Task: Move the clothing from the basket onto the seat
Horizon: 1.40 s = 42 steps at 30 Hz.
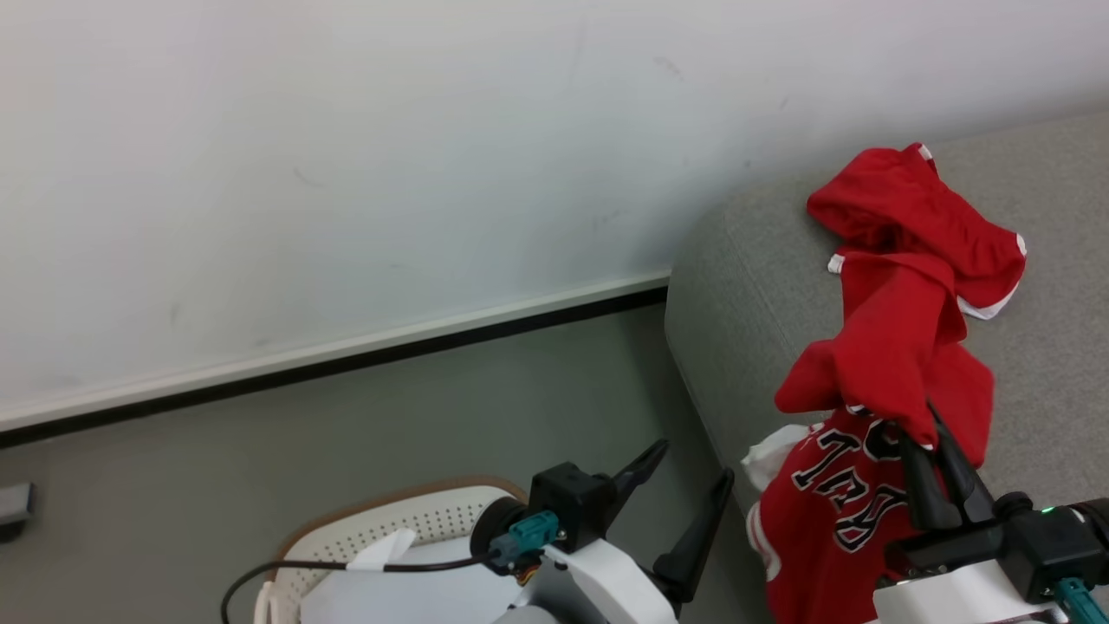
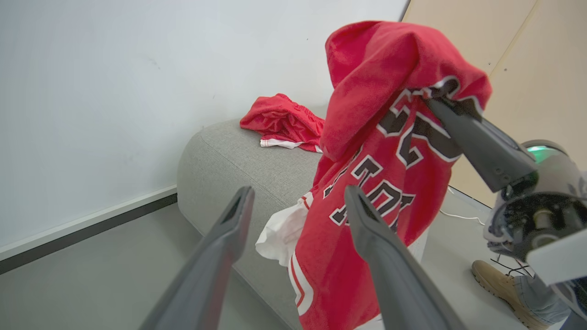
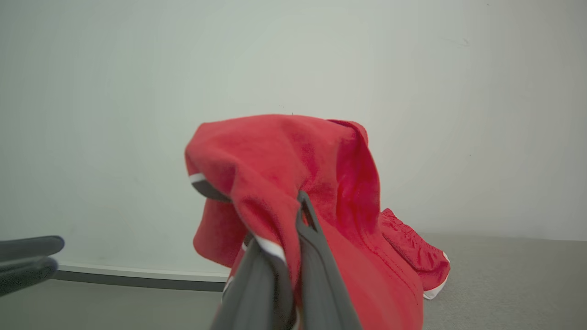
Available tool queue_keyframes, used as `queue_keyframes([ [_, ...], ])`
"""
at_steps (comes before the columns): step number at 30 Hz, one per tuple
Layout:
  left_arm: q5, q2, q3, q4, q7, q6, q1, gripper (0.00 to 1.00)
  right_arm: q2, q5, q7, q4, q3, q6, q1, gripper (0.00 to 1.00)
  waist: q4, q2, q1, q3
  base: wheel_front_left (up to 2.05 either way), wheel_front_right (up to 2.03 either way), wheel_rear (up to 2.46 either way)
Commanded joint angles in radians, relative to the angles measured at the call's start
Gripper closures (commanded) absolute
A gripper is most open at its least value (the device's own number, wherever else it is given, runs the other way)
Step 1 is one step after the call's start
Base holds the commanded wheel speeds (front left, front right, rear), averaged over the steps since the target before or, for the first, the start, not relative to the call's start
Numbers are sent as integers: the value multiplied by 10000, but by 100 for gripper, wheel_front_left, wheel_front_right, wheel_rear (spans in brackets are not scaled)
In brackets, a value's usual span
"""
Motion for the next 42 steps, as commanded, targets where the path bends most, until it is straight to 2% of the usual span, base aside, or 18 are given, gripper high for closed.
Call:
queue_keyframes([
  [1, -82, 34, -45, -37, -53, -27, -188, 0, -6, -35, 1, -120, -94, -23, -193, 100, -138, -1, -1, 305, 0, 0, 0],
  [7, 192, 59, -229, -278, 189, -69, -758, 0, -9, 133, 1, -329, -628, -23, -766, 100, 10, -1, -1, 1367, 0, 0, 0],
  [12, 431, 262, -218, -575, 522, -148, -1541, 0, -206, 44, 1, -307, -1309, -23, -2080, 100, 356, -1, -1, 2746, 0, 0, 0],
  [16, 745, 441, -143, -874, 695, -183, -2285, 0, -974, 199, 2, -201, -1877, -23, -3483, 100, 817, -1, -1, 3872, 0, 0, 0],
  [18, 839, 524, -65, -1005, 736, -182, -2571, 0, -1607, 234, 4, -20, -2205, -24, -4265, 100, 1045, -1, -1, 4380, 0, 0, 0],
  [20, 866, 550, -8, -1088, 743, -182, -2704, 0, -1778, 475, 1, 141, -2436, -24, -4674, 100, 1147, -1, -1, 4613, 0, 0, 0],
  [25, 1047, 668, 138, -1435, 748, -195, -3323, 0, -3035, 975, 64, 1601, -3648, -23, -6888, 100, 1637, -1, -1, 5615, 0, 0, 0],
  [30, 1231, 666, 92, -1644, 751, -301, -3827, 0, -4417, 954, 454, 3227, -4573, -24, -8936, 100, 2113, -1, -1, 6240, 0, 0, 0],
  [35, 1343, 496, -39, -1828, 722, -299, -4160, 0, -5696, 55, 653, 4977, -5619, -24, -10221, 100, 2515, -1, -1, 6600, 0, 0, 0],
  [38, 1412, 401, -164, -1923, 761, -301, -4311, 0, -5847, -916, 600, 6050, -6387, -23, -10390, 100, 2688, -1, -1, 6828, 0, 0, 0],
  [42, 1297, 372, -188, -2020, 770, -248, -4326, 0, -5356, -1820, 335, 7171, -7400, -24, -10312, 100, 2746, -1, -1, 7099, 0, 0, 0],
])
